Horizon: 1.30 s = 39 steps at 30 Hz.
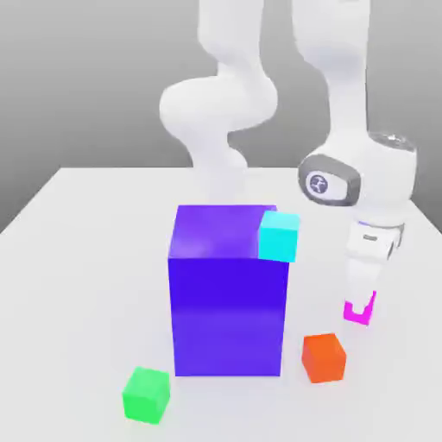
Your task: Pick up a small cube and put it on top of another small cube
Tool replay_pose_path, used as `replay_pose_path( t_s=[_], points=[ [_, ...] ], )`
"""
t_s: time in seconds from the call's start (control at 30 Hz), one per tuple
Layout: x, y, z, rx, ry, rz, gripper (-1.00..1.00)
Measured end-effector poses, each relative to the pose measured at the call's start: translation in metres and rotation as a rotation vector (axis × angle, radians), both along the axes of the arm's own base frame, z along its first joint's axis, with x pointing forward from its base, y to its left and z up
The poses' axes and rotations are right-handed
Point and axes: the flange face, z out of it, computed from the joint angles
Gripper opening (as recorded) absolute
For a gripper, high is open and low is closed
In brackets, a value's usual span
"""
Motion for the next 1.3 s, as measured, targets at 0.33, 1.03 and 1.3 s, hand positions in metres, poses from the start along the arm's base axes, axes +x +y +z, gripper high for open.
replay_pose_path(
  t_s=[0.33, 1.03, 1.3],
  points=[
    [0.001, 0.002, 0.021, 0.000, -0.001, -0.001, -1.00],
    [0.209, -0.129, 0.132, 0.071, -0.200, -0.798, -1.00],
    [0.223, -0.314, 0.117, 0.010, -0.067, -1.475, -1.00]
  ],
)
